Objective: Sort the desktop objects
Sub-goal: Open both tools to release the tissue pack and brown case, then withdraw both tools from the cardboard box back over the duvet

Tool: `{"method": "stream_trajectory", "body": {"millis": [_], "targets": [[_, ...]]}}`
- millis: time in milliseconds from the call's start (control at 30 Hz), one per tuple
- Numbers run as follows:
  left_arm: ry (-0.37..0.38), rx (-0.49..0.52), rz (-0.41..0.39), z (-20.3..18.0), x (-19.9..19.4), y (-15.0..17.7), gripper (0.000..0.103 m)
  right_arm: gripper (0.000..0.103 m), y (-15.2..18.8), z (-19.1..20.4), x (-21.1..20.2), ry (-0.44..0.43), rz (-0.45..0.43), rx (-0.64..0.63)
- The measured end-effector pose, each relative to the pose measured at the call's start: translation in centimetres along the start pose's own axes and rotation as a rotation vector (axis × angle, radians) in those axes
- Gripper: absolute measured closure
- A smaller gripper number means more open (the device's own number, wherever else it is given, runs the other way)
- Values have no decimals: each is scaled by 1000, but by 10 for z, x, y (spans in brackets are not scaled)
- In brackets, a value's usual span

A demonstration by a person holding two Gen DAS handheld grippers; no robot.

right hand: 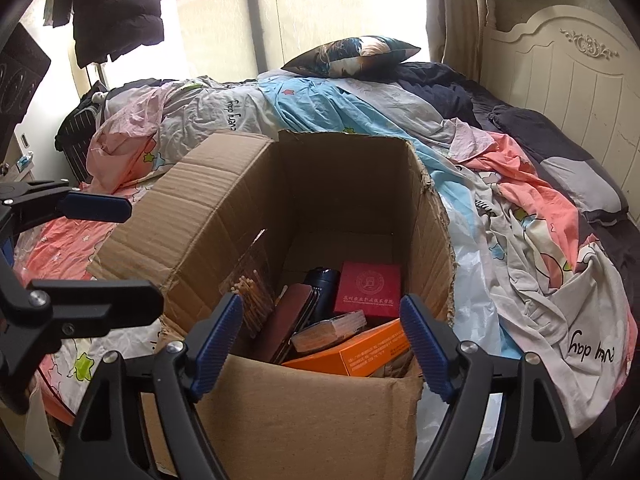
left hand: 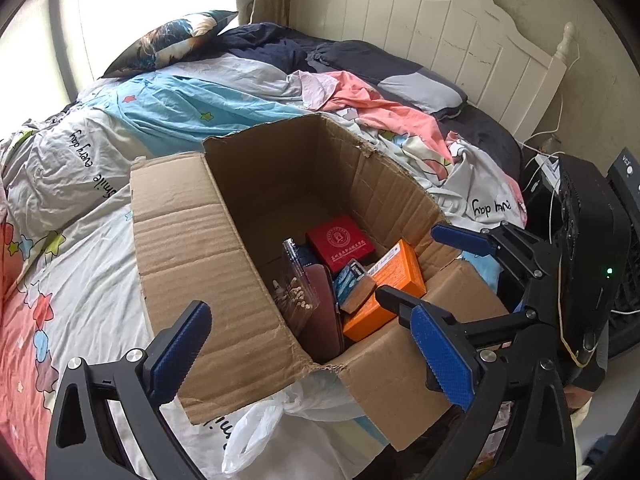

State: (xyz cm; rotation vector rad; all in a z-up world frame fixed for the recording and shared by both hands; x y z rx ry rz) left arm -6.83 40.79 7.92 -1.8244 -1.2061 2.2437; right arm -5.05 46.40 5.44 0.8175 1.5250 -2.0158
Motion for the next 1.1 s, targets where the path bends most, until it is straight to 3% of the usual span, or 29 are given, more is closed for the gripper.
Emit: {"method": "stream_trajectory", "body": {"millis": [167,633,767,1100], "targets": [[-6,-27,-11,9,-5,9,0,20,3,12,0,-64,34,24],[-126,4,-33,26,-29,38,0,20,7,39,-7,2,21,13],[-98,-25,-55,35,-40,43,0,20,8,54,-9,-10,25,-3],[-121,-56,-64,58,-64,66,0,20,11,93,-11,-42,33,-41]]}}
Point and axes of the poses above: each gripper's, at about its wrist camera, not at the fingertips, and x roughly the way its jaws point, z to its left, y to its underside, the point moved 9 cm from there along x, roughly the way its jaws point, and after that the axes turned 11 degrees about x, right-handed, at the moved point
